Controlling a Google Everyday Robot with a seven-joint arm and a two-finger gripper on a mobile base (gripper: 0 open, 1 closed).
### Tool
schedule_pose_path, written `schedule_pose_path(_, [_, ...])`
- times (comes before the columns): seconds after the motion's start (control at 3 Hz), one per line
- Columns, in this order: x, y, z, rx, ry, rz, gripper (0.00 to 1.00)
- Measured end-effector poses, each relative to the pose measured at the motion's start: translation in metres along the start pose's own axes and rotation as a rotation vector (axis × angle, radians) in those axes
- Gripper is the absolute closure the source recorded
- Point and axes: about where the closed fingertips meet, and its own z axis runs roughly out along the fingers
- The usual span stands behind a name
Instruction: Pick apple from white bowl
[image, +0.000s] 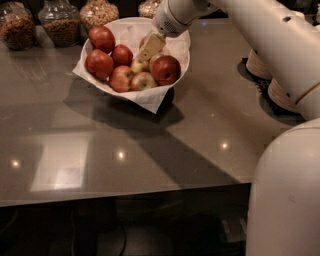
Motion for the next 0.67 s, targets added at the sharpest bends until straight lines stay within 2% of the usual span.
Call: schedule_pose_path(0.67, [0.007, -0.0067, 0.0143, 0.015, 0.042, 0.01, 0.3])
